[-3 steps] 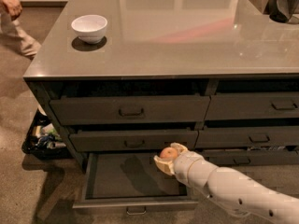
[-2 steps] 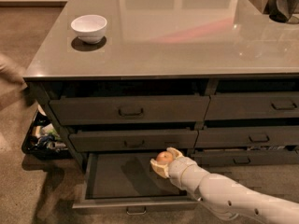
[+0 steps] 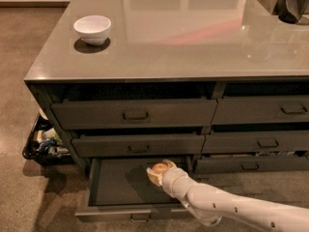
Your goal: Place apple into bottom drawer
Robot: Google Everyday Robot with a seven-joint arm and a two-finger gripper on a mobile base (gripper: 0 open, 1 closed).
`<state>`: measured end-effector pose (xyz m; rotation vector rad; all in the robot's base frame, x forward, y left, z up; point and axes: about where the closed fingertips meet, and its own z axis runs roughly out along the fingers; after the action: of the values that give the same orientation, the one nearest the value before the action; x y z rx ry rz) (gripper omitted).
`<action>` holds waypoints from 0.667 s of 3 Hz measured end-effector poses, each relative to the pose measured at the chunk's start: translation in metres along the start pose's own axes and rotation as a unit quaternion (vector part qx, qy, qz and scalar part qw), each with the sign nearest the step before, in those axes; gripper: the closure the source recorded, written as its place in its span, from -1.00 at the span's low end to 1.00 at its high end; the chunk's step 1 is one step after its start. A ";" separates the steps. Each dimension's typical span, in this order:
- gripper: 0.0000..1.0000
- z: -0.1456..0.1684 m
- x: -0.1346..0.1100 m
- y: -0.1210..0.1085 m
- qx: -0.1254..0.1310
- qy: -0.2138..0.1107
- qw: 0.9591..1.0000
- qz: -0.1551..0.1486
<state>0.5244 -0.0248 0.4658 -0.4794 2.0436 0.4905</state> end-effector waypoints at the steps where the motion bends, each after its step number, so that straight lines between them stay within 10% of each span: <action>1: 1.00 0.006 0.005 0.000 -0.002 -0.002 1.000 0.006; 2: 1.00 0.025 0.022 -0.001 -0.005 -0.010 1.000 0.021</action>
Offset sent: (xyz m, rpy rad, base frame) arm 0.0229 0.0253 -0.0920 0.1263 0.0128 -0.0465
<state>0.5322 -0.0151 0.4342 -0.4356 2.0365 0.5290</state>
